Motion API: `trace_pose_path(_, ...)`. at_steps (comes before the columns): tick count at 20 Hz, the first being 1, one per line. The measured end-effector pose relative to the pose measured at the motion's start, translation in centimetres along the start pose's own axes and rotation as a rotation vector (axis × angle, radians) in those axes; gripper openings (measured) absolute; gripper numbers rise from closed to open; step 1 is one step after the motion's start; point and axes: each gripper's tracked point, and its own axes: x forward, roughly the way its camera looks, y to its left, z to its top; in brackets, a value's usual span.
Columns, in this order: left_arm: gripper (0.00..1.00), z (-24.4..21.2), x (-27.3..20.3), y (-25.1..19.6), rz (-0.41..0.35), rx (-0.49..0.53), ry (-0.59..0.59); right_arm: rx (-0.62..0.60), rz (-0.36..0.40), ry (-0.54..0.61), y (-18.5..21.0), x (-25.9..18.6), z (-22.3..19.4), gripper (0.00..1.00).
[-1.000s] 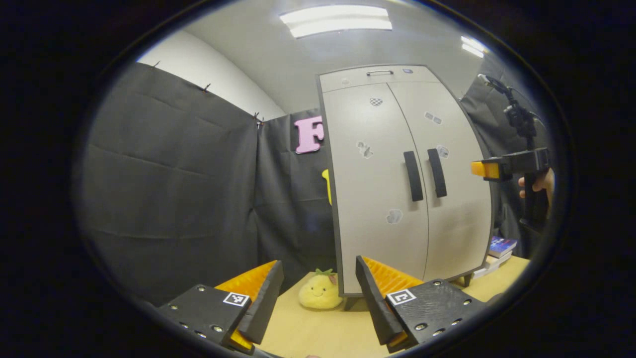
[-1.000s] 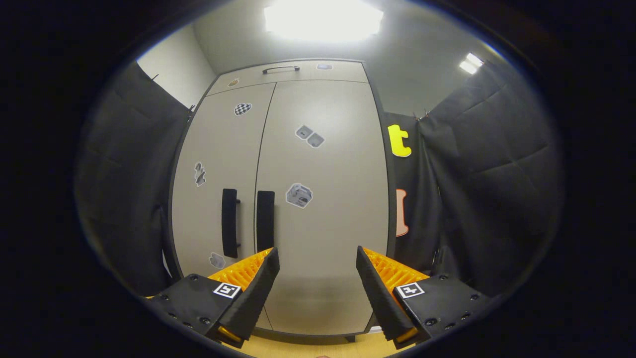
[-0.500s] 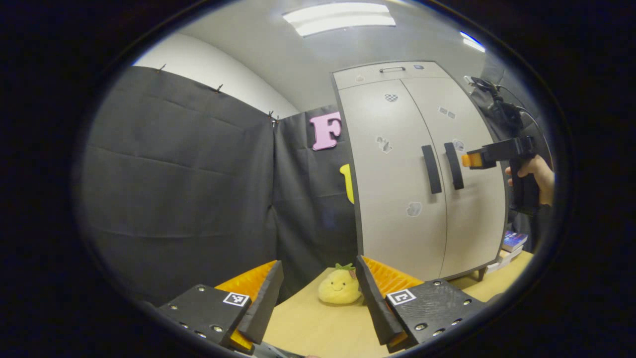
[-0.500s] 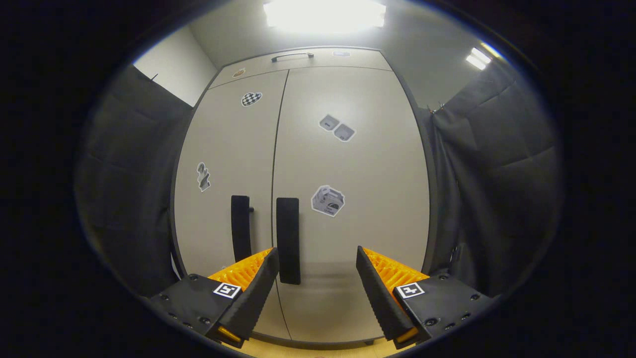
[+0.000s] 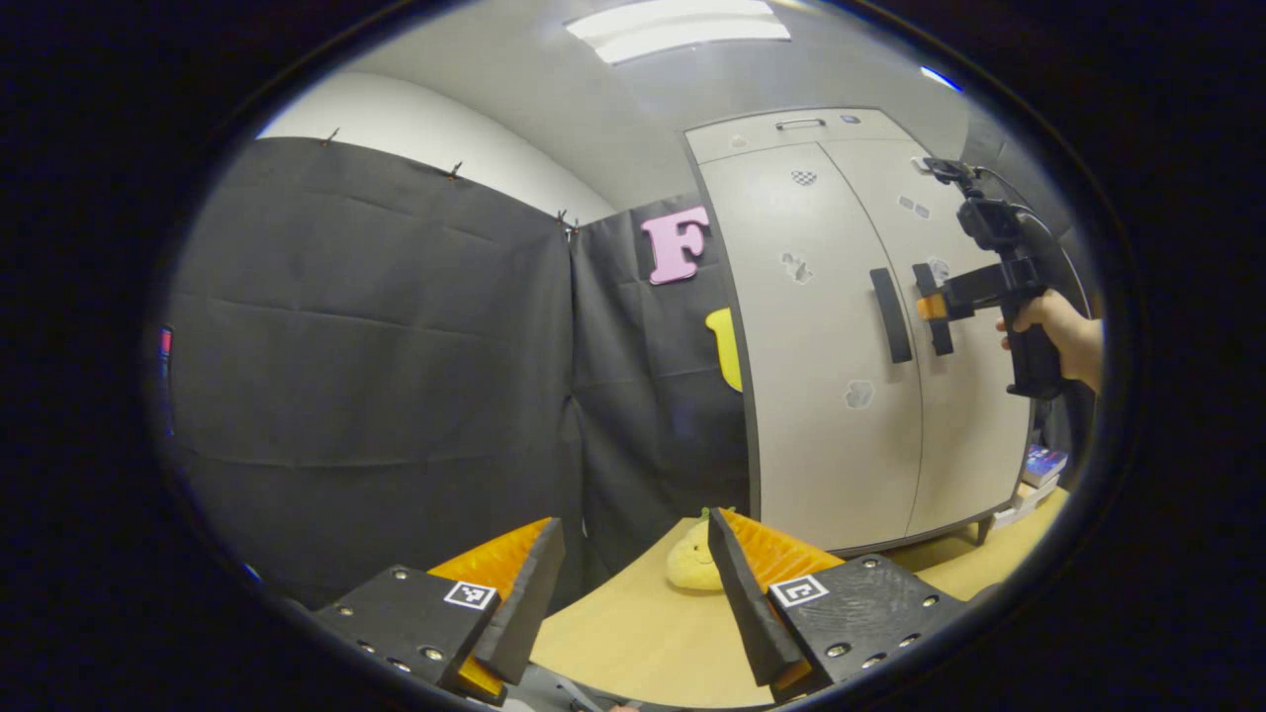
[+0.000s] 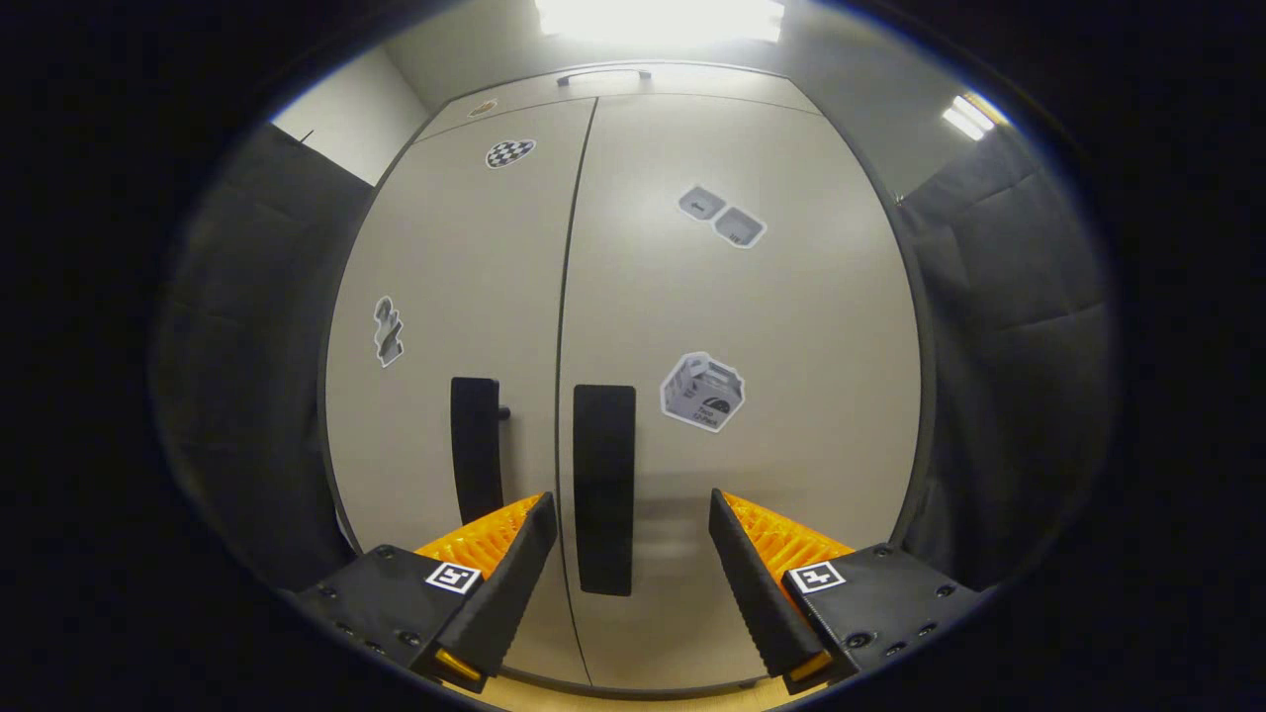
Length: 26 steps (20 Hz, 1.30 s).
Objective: Open the right door of the double-door shoe cabinet with the right hand, and open the left door with the left hand.
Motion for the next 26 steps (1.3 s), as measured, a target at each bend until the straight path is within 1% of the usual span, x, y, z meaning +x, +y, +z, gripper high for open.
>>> trace_pose_path(1, 0.84, -0.1, 0.0, 0.2, 0.004, 0.0, 0.003, -0.003, 0.003, 0.01, 0.2, 0.5, -0.1, 0.96)
trace_pose_path(2, 0.84, -0.2, 0.0, 0.3, 0.006, 0.001, 0.005, -0.004, 0.002, 0.024, 0.4, 0.8, -0.3, 0.84)
trace_pose_path(3, 0.84, -0.1, 0.0, 0.4, 0.008, 0.002, 0.006, -0.003, -0.001, 0.039, 0.6, 1.1, -0.5, 0.81)
trace_pose_path(4, 0.84, -0.1, 0.0, 0.5, 0.011, 0.003, 0.005, 0.0, 0.0, 0.057, 0.8, 1.5, -0.7, 0.7)
trace_pose_path(5, 0.85, 0.0, -0.1, 0.7, 0.013, 0.003, 0.004, 0.006, 0.006, 0.077, 1.0, 1.8, -1.0, 0.72)
trace_pose_path(6, 0.84, -0.1, 0.0, 0.9, 0.017, 0.003, 0.003, 0.014, 0.013, 0.093, 1.3, 2.1, -1.3, 0.7)
trace_pose_path(7, 0.84, -0.1, 0.0, 1.1, 0.02, 0.002, 0.003, 0.019, 0.016, 0.104, 1.5, 2.3, -1.4, 0.72)
trace_pose_path(8, 0.84, -0.1, 0.0, 1.2, 0.022, 0.002, 0.003, 0.022, 0.001, 0.111, 1.3, 2.4, -1.4, 0.7)
trace_pose_path(10, 0.84, -0.1, 0.0, 1.5, 0.03, 0.002, 0.005, 0.042, -0.026, 0.115, 0.9, 2.7, -1.2, 0.36)
trace_pose_path(11, 0.84, -0.1, 0.0, 1.7, 0.033, 0.0, 0.005, 0.05, -0.026, 0.118, 0.9, 2.6, -1.2, 0.39)
trace_pose_path(13, 0.84, -0.1, -0.2, 1.9, 0.033, 0.0, 0.004, 0.032, -0.028, 0.123, 0.8, 2.5, -1.2, 0.34)
trace_pose_path(14, 0.84, -0.2, -0.2, 1.9, 0.032, 0.0, 0.002, 0.015, -0.027, 0.123, 0.8, 2.7, -1.2, 0.24)
trace_pose_path(15, 0.84, -0.1, -0.2, 1.9, 0.03, 0.0, 0.001, 0.026, -0.025, 0.127, 0.9, 2.4, -1.0, 0.24)
trace_pose_path(16, 0.84, 0.1, -0.1, 1.9, 0.029, 0.001, 0.0, 0.015, -0.011, 0.127, 0.9, 2.7, -1.4, 0.16)
trace_pose_path(17, 0.85, 0.4, -0.1, 2.0, 0.03, 0.0, -0.005, 0.021, 0.003, 0.119, 0.9, 2.5, -1.1, 0.16)
trace_pose_path(18, 0.85, 0.5, -0.2, 1.9, 0.029, -0.003, -0.011, 0.025, 0.019, 0.128, 0.9, 2.5, -1.3, 0.09)
trace_pose_path(19, 0.85, 0.8, -0.2, 1.9, 0.026, -0.005, -0.016, 0.026, 0.032, 0.125, 1.0, 2.1, -1.0, 0.11)
trace_pose_path(20, 0.85, 0.9, -0.3, 1.9, 0.023, -0.007, -0.019, 0.031, 0.043, 0.134, 1.0, 1.9, -1.2, 0.09)
trace_pose_path(23, 0.84, 1.2, -0.5, 1.5, 0.01, -0.011, -0.022, 0.042, 0.07, 0.141, 1.0, 0.8, -1.2, 0.1)
trace_pose_path(26, 0.85, 1.7, -0.7, 0.8, -0.012, -0.013, -0.033, 0.054, 0.095, 0.149, 0.8, -0.8, -1.0, 0.11)
